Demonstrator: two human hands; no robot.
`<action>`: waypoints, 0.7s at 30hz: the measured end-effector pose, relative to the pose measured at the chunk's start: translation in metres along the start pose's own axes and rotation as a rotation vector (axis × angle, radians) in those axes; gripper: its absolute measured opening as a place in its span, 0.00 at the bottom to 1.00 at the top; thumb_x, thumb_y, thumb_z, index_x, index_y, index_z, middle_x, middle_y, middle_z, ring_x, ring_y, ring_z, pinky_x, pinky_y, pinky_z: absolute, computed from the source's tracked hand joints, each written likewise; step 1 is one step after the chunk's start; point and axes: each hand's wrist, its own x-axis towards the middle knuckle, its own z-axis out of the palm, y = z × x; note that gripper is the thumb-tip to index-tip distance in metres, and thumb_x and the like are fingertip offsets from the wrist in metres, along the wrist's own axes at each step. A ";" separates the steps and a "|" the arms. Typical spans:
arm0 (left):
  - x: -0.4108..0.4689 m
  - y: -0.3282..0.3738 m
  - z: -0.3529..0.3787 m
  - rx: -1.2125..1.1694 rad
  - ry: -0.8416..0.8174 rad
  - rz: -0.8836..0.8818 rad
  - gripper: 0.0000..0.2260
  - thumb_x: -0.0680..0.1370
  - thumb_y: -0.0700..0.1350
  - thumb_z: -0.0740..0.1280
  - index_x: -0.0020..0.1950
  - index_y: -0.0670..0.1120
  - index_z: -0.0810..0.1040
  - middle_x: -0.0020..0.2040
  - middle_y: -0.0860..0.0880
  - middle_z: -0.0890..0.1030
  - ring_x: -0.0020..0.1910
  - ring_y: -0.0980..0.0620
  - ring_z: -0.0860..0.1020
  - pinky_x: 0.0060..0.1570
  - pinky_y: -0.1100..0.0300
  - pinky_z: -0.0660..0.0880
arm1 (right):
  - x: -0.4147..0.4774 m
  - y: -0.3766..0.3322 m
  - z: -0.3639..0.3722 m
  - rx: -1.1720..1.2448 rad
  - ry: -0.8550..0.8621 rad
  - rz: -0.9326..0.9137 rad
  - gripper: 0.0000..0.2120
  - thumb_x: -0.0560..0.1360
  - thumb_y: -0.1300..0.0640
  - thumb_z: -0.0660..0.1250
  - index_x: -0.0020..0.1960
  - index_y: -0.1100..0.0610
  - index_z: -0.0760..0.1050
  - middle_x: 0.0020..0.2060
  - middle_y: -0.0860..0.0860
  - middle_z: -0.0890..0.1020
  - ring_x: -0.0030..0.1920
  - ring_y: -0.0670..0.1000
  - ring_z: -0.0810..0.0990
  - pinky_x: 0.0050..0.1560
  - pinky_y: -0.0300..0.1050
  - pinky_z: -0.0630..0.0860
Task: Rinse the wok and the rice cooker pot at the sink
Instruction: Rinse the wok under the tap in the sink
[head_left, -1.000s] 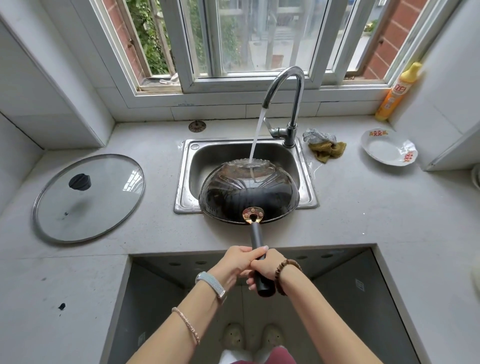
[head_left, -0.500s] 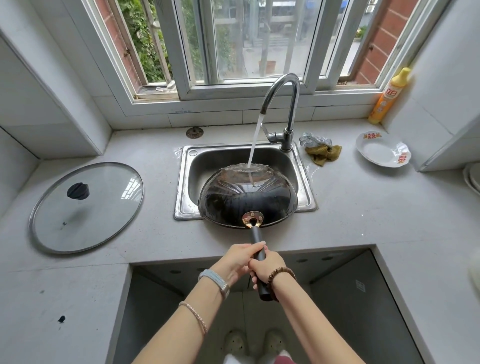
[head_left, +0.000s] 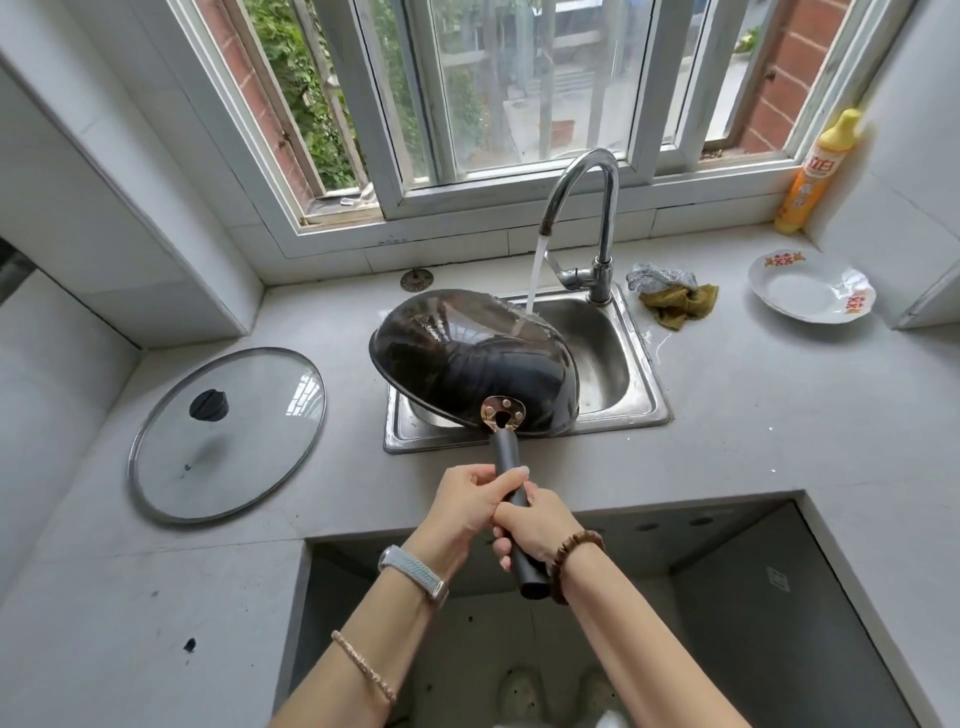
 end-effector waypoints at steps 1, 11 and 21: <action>-0.004 0.005 -0.002 0.008 0.013 0.014 0.11 0.75 0.46 0.72 0.40 0.39 0.82 0.27 0.50 0.79 0.22 0.56 0.71 0.22 0.66 0.66 | -0.002 -0.003 0.002 0.008 -0.014 -0.010 0.14 0.75 0.67 0.57 0.60 0.64 0.67 0.28 0.53 0.73 0.20 0.47 0.71 0.23 0.39 0.72; -0.033 0.032 -0.025 0.056 0.133 0.115 0.09 0.76 0.45 0.72 0.43 0.39 0.84 0.36 0.46 0.85 0.34 0.54 0.81 0.30 0.65 0.75 | -0.024 -0.024 0.021 0.073 -0.174 -0.114 0.08 0.75 0.68 0.57 0.53 0.62 0.68 0.28 0.54 0.72 0.20 0.47 0.71 0.22 0.39 0.73; -0.062 0.059 -0.034 0.113 0.237 0.224 0.08 0.75 0.45 0.72 0.45 0.40 0.84 0.37 0.45 0.85 0.34 0.56 0.82 0.31 0.67 0.73 | -0.045 -0.044 0.028 0.071 -0.291 -0.234 0.06 0.75 0.68 0.59 0.48 0.59 0.68 0.26 0.53 0.73 0.21 0.46 0.72 0.22 0.39 0.73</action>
